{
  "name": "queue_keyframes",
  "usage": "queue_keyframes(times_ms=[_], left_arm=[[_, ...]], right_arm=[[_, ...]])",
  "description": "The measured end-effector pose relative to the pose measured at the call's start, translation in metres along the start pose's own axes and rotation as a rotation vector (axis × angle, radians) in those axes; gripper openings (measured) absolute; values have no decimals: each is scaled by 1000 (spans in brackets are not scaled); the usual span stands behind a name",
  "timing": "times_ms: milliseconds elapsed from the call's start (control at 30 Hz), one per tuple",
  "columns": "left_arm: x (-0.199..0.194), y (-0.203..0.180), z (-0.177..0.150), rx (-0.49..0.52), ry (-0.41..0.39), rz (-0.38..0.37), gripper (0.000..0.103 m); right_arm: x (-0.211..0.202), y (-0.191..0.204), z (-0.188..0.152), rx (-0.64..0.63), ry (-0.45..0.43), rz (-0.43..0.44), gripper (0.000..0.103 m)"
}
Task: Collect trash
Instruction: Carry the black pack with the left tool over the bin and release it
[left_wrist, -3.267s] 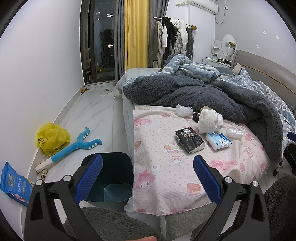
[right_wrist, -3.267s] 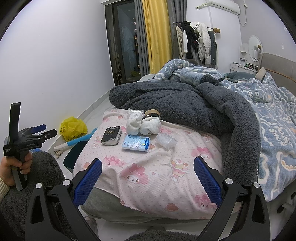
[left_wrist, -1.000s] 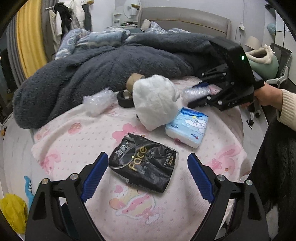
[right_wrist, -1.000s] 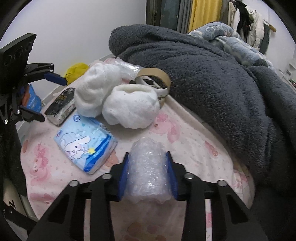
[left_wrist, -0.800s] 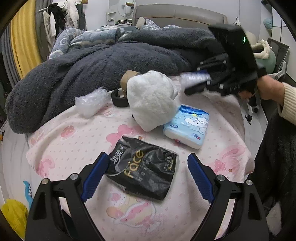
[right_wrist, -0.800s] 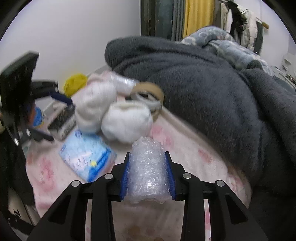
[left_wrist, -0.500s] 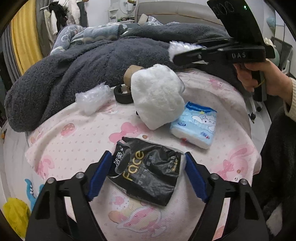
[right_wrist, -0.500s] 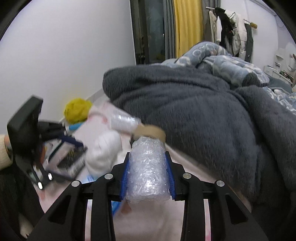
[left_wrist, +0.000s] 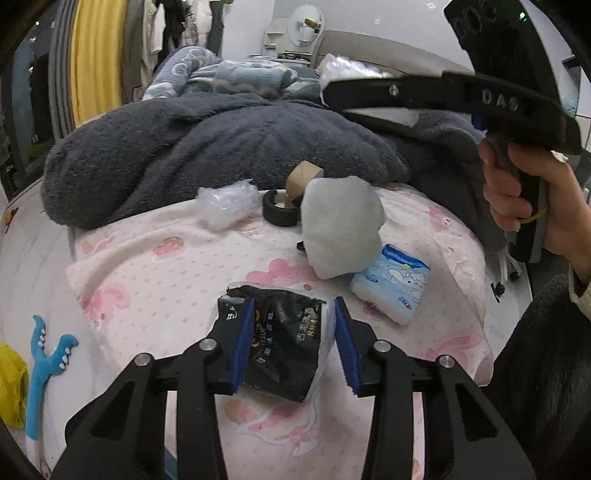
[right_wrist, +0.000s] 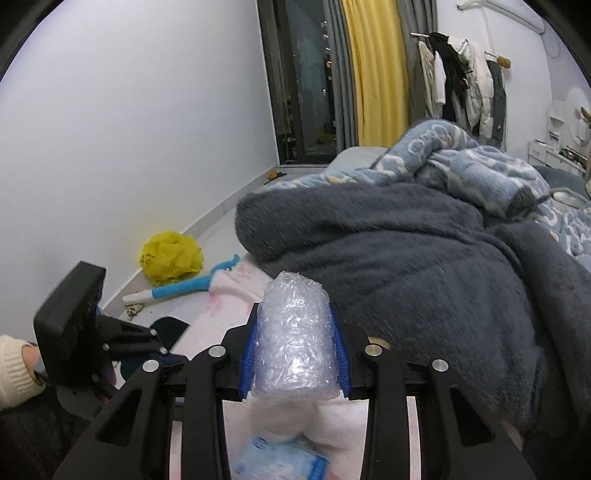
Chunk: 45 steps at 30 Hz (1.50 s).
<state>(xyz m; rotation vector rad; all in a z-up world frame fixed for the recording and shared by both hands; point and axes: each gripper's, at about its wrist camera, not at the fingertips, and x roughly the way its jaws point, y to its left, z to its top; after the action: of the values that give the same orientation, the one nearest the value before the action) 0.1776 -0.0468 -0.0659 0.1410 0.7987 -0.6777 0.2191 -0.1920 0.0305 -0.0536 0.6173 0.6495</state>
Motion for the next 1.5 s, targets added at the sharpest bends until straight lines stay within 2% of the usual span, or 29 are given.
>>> queue_keyframes(times_ms=[167,633,867,1100,1200,1333,1500], left_arm=[[-19,11,-1,-76,-35,48,44],[-80,58,-15,-278,-93,316,44],[-91,97,-51,-375,-66,439,44],[-80,141,-91,-512,16,445,44],[-77,155,-106,-540,53,458,44],[-66,169,-133,-583,124,445,44],[-51,186,-165,-655,219,395,44]], right_arm=[[13,22,12,6,23,17,35],[41,78,21,11,85,-31,35],[65,118,28,14,85,-45,35],[97,168,27,7,96,-17,35],[112,186,26,-11,111,-18,35],[132,202,20,-5,135,-8,35],[152,217,14,-7,172,11,35]])
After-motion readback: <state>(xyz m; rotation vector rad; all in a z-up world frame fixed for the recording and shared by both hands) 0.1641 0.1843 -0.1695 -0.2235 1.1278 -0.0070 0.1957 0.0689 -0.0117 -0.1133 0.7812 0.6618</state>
